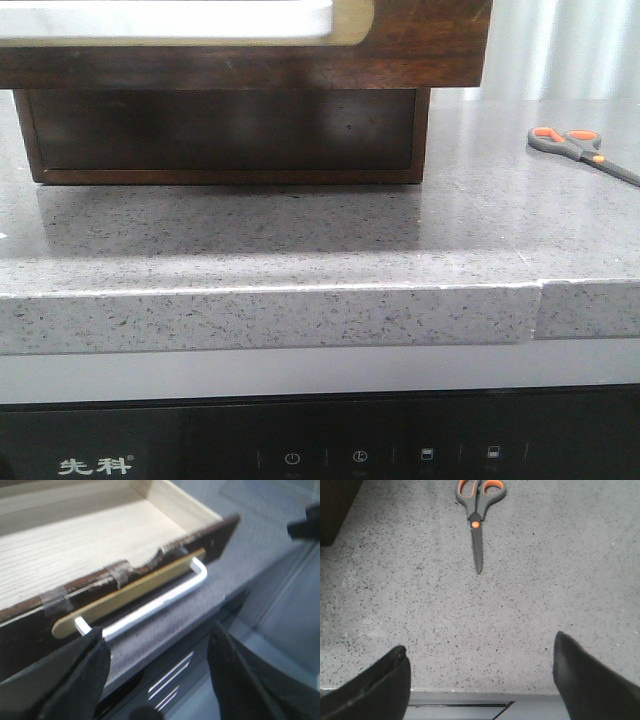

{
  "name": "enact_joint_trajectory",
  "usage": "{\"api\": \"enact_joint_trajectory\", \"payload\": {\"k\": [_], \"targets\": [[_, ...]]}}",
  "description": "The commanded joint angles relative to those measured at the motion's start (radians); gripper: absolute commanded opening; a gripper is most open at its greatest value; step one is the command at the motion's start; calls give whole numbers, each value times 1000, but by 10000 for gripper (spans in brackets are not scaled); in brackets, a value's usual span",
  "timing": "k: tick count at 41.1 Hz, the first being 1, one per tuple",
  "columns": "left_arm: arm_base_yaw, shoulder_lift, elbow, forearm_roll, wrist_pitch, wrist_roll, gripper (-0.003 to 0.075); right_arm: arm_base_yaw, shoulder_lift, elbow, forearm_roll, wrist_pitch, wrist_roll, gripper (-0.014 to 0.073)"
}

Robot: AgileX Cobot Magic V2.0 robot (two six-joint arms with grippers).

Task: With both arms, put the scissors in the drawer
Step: 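Pull the upper drawer open toward the robot with the left gripper, then lower the right gripper onto the grey-and-orange scissors and grasp them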

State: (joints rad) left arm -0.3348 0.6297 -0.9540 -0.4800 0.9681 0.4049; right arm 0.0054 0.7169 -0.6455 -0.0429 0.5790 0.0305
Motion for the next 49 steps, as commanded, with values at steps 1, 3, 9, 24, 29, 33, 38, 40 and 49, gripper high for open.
{"api": "enact_joint_trajectory", "payload": {"k": [1, 3, 9, 24, 29, 33, 38, 40, 49], "targets": [[-153, 3, -46, 278, -74, -193, 419, -5, 3, -30, -6, -59, -8, 603], [-208, 3, -52, 424, -73, -311, 419, -5, 3, -30, -6, -59, -8, 603], [-286, 3, -55, 563, -120, -476, 419, -5, 3, -30, -6, -59, -8, 603], [-296, 3, -55, 528, -179, -461, 419, -5, 16, -37, -29, -65, -22, 603], [-296, 3, -55, 518, -177, -461, 419, -5, 81, -85, -40, -5, -22, 603], [-296, 3, -55, 514, -177, -461, 419, -5, 165, -142, -40, 32, -22, 603], [-296, 3, -55, 514, -179, -461, 419, -5, 290, -232, -37, 82, -22, 603], [-296, 3, -55, 514, -179, -461, 419, -7, 345, -279, -30, 113, -22, 603], [-296, 3, -55, 514, -179, -461, 419, -7, 586, -511, -13, 262, -22, 603]]}}
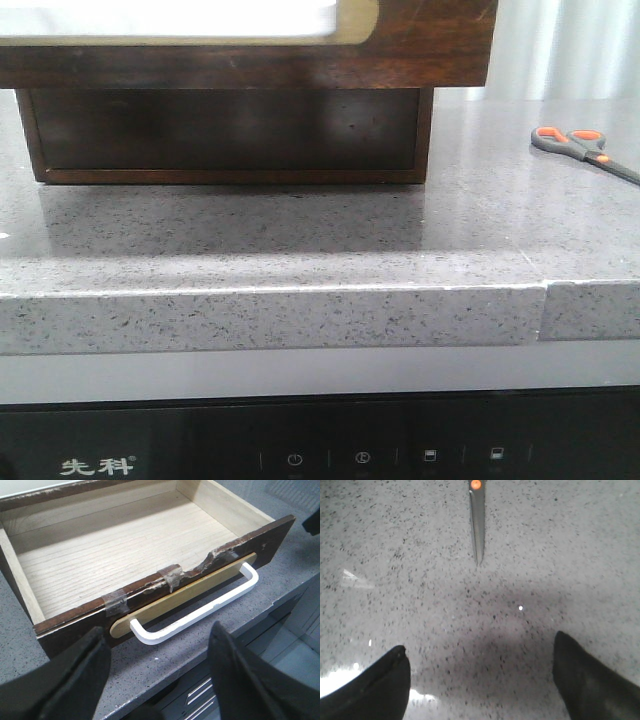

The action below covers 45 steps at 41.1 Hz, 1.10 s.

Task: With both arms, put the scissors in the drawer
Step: 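Lower the right gripper onto the grey-and-orange scissors and grasp them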

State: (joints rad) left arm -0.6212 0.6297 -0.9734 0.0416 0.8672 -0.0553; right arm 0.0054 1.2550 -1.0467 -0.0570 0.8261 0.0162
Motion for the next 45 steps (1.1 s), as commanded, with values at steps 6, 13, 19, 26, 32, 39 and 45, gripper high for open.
{"api": "enact_joint_trajectory", "payload": {"k": [6, 13, 19, 26, 32, 39, 45], "targets": [[-10, 3, -35, -8, -78, -1, 419, -8, 188, -256, 27, 105, -40, 603], [-10, 3, -35, -8, -78, -1, 419, -31, 344, -420, 84, 184, -95, 603], [-10, 3, -35, -8, -78, -1, 419, -45, 455, -537, 89, 229, -105, 584], [-10, 3, -35, -8, -78, -1, 419, -51, 573, -661, 113, 287, -130, 499], [-10, 3, -35, -8, -78, -1, 419, -51, 646, -747, 131, 309, -131, 465], [-10, 3, -35, -8, -78, -1, 419, -51, 711, -823, 137, 324, -131, 466], [-10, 3, -35, -8, -78, -1, 419, -51, 758, -869, 137, 339, -131, 466]]}}
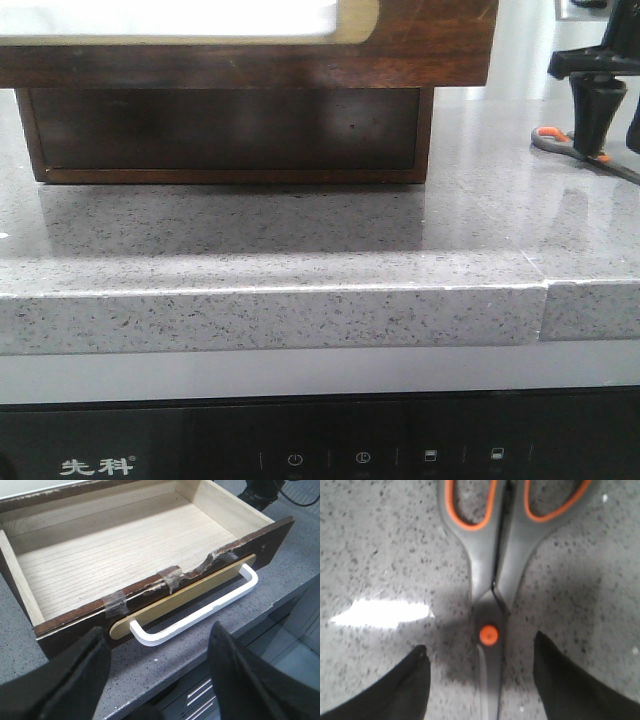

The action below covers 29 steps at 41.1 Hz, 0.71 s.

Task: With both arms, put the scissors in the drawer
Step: 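Lower the right gripper onto the grey-and-orange scissors and grasp them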

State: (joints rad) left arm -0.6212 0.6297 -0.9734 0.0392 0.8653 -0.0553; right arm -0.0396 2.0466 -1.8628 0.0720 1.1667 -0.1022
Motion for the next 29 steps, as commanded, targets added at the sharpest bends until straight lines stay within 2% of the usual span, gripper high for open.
{"api": "enact_joint_trajectory", "payload": {"k": [1, 7, 19, 29], "targets": [[-10, 3, -35, -5, -76, -1, 419, -6, -29, -61, 8, 0, -13, 466], [-10, 3, -35, -5, -76, -1, 419, -6, -13, -72, 8, 0, -14, 461], [-10, 3, -35, -5, -76, -1, 419, -6, -9, -72, 8, 3, -19, 206], [-10, 3, -35, -5, -76, -1, 419, -6, -9, -72, 6, 24, -20, 155]]}}
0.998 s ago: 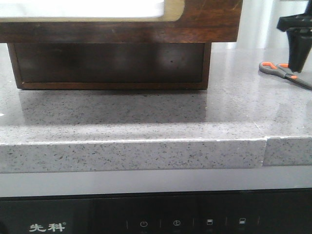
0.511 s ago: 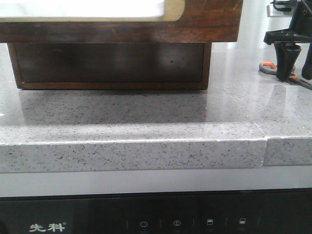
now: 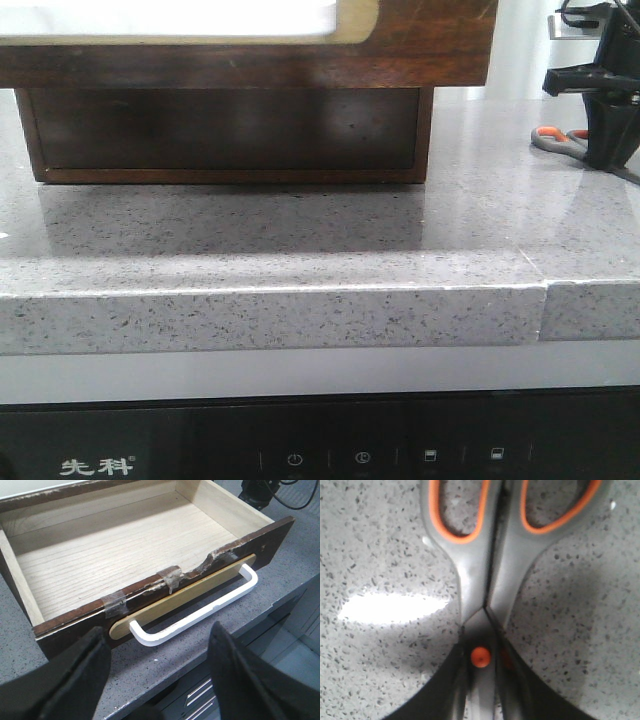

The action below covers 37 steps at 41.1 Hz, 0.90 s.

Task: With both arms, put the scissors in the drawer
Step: 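Lower the right gripper onto the grey-and-orange scissors and grasp them, then carry the scissors with the right gripper over the open drawer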

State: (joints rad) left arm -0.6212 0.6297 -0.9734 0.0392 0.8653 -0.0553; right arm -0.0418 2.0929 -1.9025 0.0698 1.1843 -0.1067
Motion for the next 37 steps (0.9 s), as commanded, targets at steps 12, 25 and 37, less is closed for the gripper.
{"api": "enact_joint_trajectory", "payload": {"k": [12, 25, 37], "targets": [[-10, 3, -35, -5, -76, -1, 419, -4, -67, -33, 3, 25, -16, 47], [-10, 3, -35, -5, -76, -1, 419, 9, -242, -33, 4, 15, -51, 47], [-10, 3, -35, -5, -76, -1, 419, 91, -467, -33, 3, -35, -77, 47]]}}
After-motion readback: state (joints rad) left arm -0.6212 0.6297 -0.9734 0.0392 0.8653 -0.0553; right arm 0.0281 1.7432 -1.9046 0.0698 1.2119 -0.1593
